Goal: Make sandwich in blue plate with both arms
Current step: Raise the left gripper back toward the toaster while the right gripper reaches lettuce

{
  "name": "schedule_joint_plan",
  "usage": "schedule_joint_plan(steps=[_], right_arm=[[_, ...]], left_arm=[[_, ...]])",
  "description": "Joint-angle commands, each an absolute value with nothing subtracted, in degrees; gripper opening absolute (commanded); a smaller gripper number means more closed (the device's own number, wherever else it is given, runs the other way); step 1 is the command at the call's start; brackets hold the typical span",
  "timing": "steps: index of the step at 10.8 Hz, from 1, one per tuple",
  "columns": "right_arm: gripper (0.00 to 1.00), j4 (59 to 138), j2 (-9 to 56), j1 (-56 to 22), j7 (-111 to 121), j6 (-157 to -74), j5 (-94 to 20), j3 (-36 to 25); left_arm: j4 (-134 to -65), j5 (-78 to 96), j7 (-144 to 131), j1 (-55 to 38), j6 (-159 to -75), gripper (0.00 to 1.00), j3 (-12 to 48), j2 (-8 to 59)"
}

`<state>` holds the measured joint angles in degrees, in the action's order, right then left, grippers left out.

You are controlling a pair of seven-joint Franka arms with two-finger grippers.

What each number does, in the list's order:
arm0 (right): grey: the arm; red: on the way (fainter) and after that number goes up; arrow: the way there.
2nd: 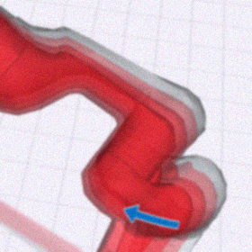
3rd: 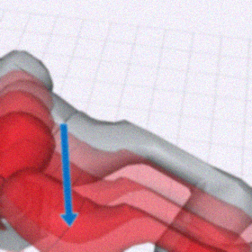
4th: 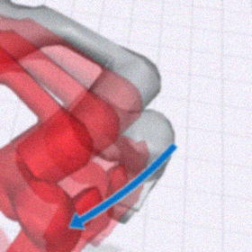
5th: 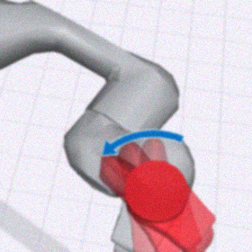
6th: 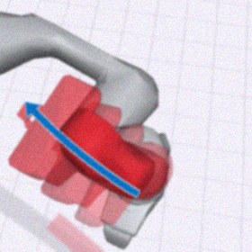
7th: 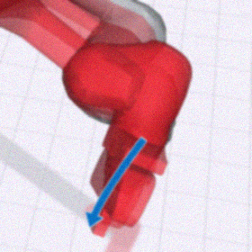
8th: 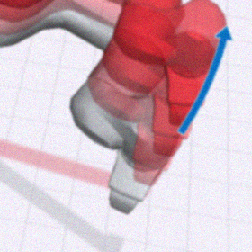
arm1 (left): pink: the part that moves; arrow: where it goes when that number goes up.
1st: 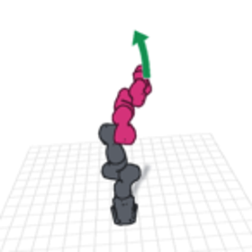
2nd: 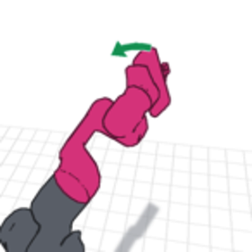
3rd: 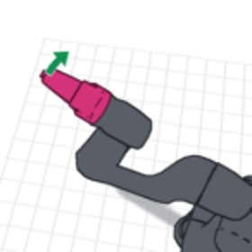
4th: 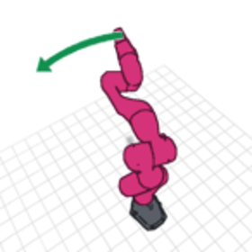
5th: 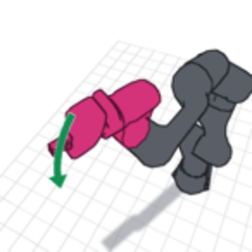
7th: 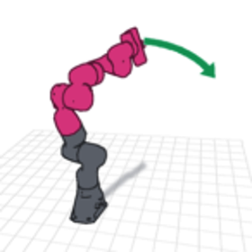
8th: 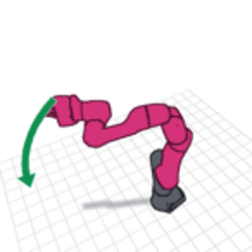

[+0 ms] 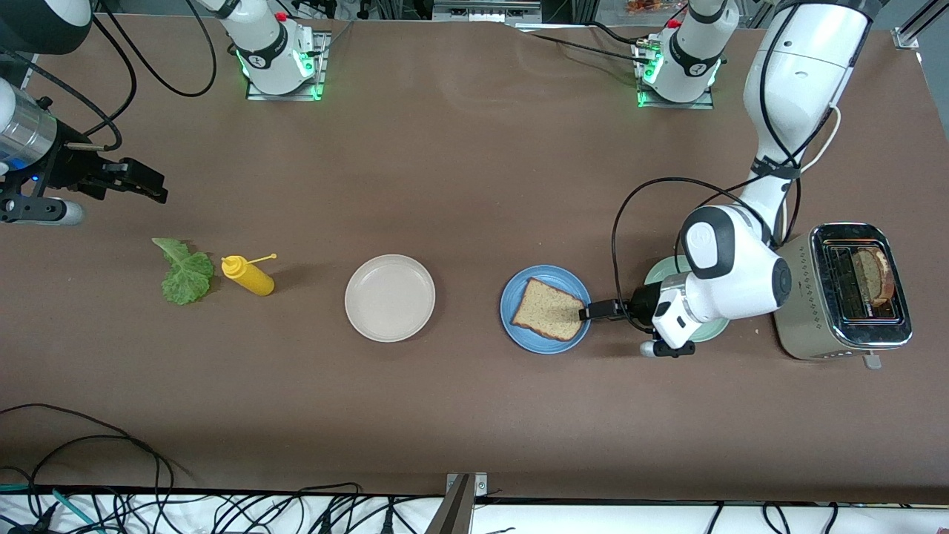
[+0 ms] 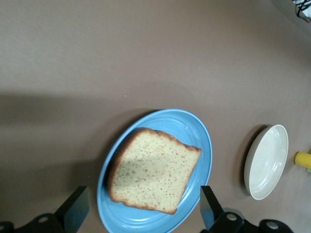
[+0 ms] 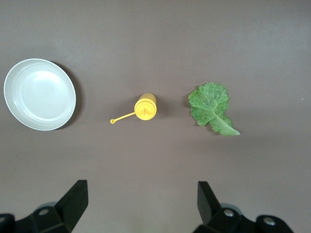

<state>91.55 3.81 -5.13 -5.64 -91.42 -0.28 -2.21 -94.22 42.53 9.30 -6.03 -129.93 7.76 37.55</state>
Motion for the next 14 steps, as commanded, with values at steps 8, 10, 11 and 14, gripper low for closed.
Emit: schedule_joint_plan(steps=[8,10,11,14], right_arm=[[1.0,92.8,8.9,-4.4,13.0,-98.6,0.4,-8.2],[1.0,92.7,12.1,-4.4,13.9,-100.5,0.6,-10.7],[1.0,92.7,14.0,-4.4,14.8,-101.3,0.6,-12.1],[1.0,92.6,19.3,-3.8,15.6,-103.1,0.2,-14.6]], left_arm=[[-105.6,7.4,9.8,-3.3,-119.3,1.0,2.3,10.3],[-105.0,-1.4,9.8,-3.0,-115.0,1.0,2.1,6.7],[-104.5,-2.2,9.8,-3.2,-112.2,1.0,0.7,5.3],[-97.7,-2.4,9.8,-3.9,-100.3,1.0,-2.0,4.3]])
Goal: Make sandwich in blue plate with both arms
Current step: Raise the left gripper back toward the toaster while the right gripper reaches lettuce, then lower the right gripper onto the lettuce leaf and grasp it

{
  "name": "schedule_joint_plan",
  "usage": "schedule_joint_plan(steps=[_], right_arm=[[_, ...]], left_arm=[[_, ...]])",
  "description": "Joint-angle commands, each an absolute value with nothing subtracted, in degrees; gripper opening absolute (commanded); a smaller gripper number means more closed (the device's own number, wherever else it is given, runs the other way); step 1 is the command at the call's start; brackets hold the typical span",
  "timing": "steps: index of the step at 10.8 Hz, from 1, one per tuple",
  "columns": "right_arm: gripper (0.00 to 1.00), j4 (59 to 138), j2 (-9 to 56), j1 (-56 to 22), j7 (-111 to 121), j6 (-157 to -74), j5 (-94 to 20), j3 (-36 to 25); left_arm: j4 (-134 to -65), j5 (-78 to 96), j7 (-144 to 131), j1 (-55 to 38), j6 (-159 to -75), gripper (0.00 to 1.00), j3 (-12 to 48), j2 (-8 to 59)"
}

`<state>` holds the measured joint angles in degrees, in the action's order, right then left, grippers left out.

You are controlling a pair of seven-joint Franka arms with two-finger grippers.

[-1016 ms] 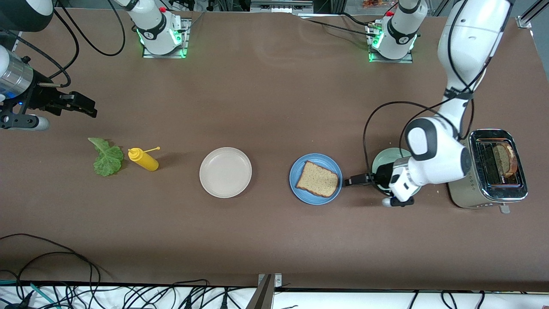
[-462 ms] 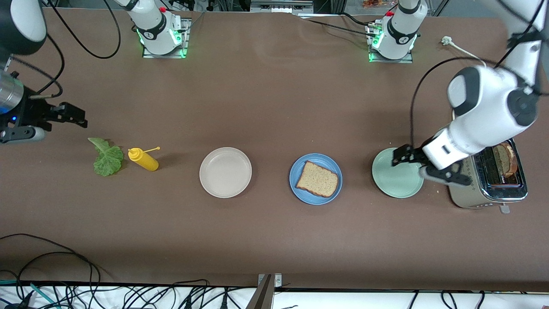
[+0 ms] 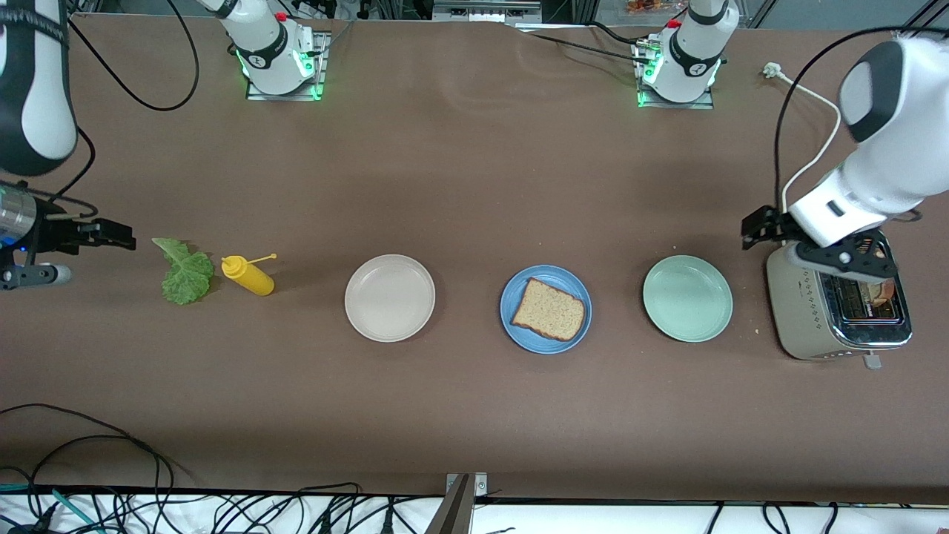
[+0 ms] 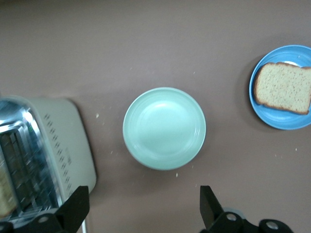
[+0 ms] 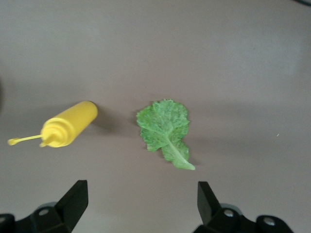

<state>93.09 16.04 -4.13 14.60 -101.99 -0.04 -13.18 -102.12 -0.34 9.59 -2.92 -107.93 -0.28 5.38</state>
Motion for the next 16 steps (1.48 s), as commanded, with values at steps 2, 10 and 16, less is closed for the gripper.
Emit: schedule_joint_plan(steps=[2,10,16], right_arm=[[1.0,92.5,22.9,-1.9,15.6,-105.7,0.2,-14.6],[1.0,93.7,32.0,-0.7,20.1,-107.1,0.1,-13.9],[1.0,100.8,32.6,-1.7,27.9,-113.7,0.1,-13.9]], left_arm=[[-91.9,-2.4,9.1,-4.1,-90.7,1.0,-2.3,4.4],[-83.0,-1.9,6.1,-3.9,-80.2,1.0,-2.1,4.5],[-82.6,-2.1,6.2,-3.3,-80.1,1.0,-2.6,1.1]])
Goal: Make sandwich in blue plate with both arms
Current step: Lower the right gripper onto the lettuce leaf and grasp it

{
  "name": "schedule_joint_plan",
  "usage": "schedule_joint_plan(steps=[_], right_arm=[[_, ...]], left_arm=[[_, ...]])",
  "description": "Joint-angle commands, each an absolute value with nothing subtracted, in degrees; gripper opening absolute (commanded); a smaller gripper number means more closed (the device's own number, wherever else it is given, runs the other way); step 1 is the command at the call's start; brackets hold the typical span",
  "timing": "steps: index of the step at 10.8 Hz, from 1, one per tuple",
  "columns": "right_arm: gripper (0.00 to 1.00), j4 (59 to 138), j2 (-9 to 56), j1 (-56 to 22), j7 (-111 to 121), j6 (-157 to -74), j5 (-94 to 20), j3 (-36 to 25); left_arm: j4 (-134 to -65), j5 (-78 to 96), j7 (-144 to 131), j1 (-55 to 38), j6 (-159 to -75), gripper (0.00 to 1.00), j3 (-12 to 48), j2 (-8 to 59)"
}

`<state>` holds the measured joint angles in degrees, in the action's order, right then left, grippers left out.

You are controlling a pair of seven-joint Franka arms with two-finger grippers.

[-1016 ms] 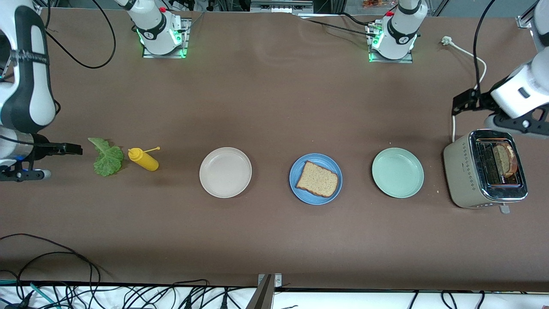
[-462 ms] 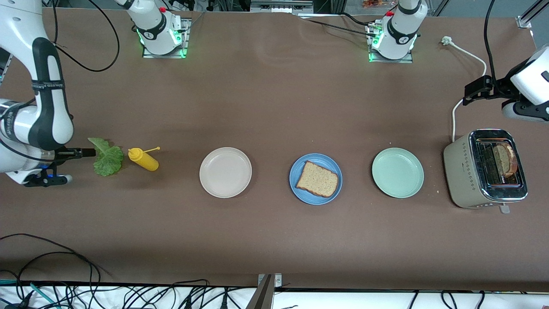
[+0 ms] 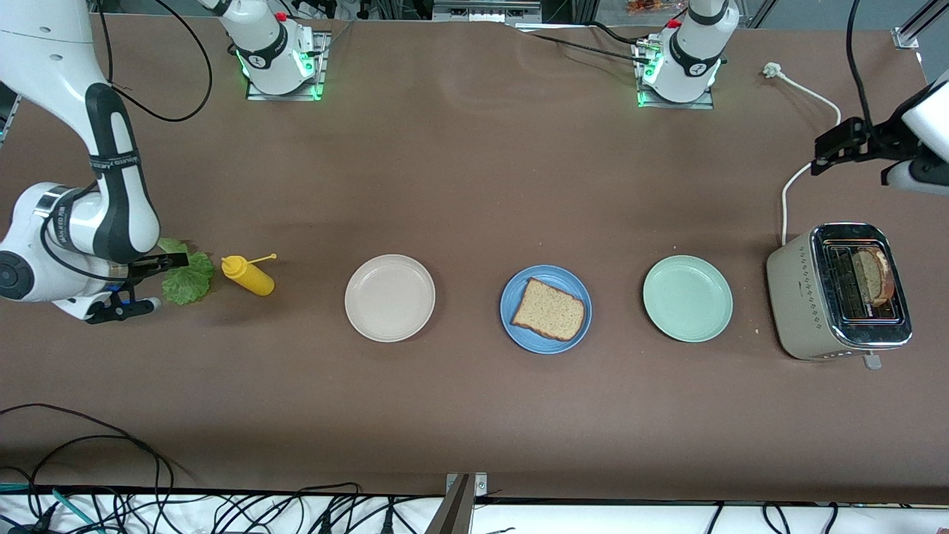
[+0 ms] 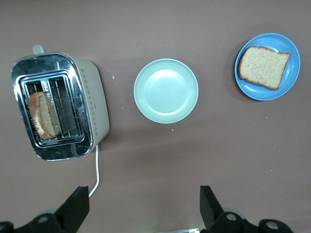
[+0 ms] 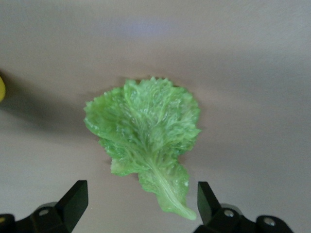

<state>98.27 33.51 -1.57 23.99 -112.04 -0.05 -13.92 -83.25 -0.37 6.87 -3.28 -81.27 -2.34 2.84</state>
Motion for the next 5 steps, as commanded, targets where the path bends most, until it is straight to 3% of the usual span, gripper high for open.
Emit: schedule_joint_plan(steps=[1,5], right_arm=[[1.0,100.8,33.5,-1.7,28.4,-114.0,0.1,-13.9],[1.0,100.4,35.8,-1.0,31.5,-115.4,-0.1,-14.0]], left_arm=[[-82.4,-1.9,6.3,-3.3,-80.1,1.0,-2.8,1.0],[-81.3,-1.7,6.2,-3.6,-80.1,1.0,-3.1,1.8]])
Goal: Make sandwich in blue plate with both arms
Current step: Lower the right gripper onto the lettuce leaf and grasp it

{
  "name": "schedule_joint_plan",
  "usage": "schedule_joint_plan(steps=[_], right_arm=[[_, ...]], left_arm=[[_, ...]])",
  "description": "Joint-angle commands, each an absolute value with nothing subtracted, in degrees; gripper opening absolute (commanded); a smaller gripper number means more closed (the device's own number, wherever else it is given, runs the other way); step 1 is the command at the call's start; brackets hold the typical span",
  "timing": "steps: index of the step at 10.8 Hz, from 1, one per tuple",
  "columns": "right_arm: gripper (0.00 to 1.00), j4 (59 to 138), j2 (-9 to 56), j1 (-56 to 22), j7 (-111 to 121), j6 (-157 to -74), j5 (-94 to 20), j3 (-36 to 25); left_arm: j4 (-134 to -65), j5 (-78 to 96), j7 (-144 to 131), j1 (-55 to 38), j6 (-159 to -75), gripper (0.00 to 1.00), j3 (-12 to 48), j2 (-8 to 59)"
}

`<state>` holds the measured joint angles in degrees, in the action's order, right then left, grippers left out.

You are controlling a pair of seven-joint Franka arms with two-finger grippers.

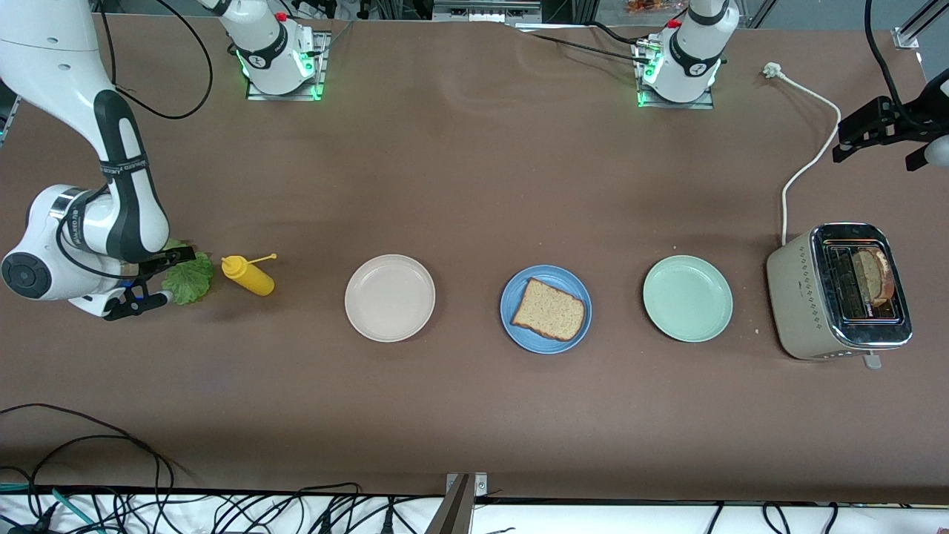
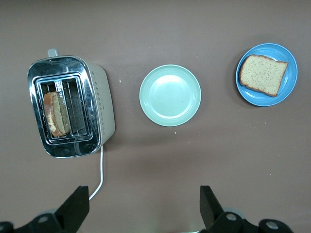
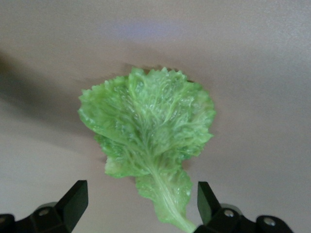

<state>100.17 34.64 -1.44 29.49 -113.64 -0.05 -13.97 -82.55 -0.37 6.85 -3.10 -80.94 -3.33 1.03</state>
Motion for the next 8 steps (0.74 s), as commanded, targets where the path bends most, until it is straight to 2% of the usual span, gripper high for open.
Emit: schedule_joint_plan(steps=[1,3,4,6,7,8], right_arm=[[1.0,100.3,36.1,-0.8,32.2,-115.5,-0.3,-14.0],[1.0,100.4,36.6,-0.4,32.5,-116.0,-0.4,-13.9],[0.88,100.4,36.8,-0.4,32.9,-115.8,-0.4,-14.0],[0.37,100.4,37.3,-0.3,33.2,-115.5,-0.4,-14.0],[0.16,100.3,37.4,-0.3,33.2,-115.3,-0.4,-14.0],[0.0,100.3,37.4,-0.3,33.2,-115.2,-0.4,-14.0]], left_arm=[[-81.4,-1.9,6.2,-4.0,-80.2,1.0,-3.1,2.1],[-81.3,-1.2,6.1,-4.0,-80.3,1.0,-3.1,2.3],[-81.3,-1.1,6.2,-3.7,-80.3,1.0,-3.2,2.3],[-81.3,-1.2,6.2,-3.6,-80.3,1.0,-3.2,2.3],[-81.3,-1.1,6.1,-3.7,-80.3,1.0,-3.2,2.3],[-81.3,-1.1,6.1,-3.7,-80.3,1.0,-3.2,2.4]])
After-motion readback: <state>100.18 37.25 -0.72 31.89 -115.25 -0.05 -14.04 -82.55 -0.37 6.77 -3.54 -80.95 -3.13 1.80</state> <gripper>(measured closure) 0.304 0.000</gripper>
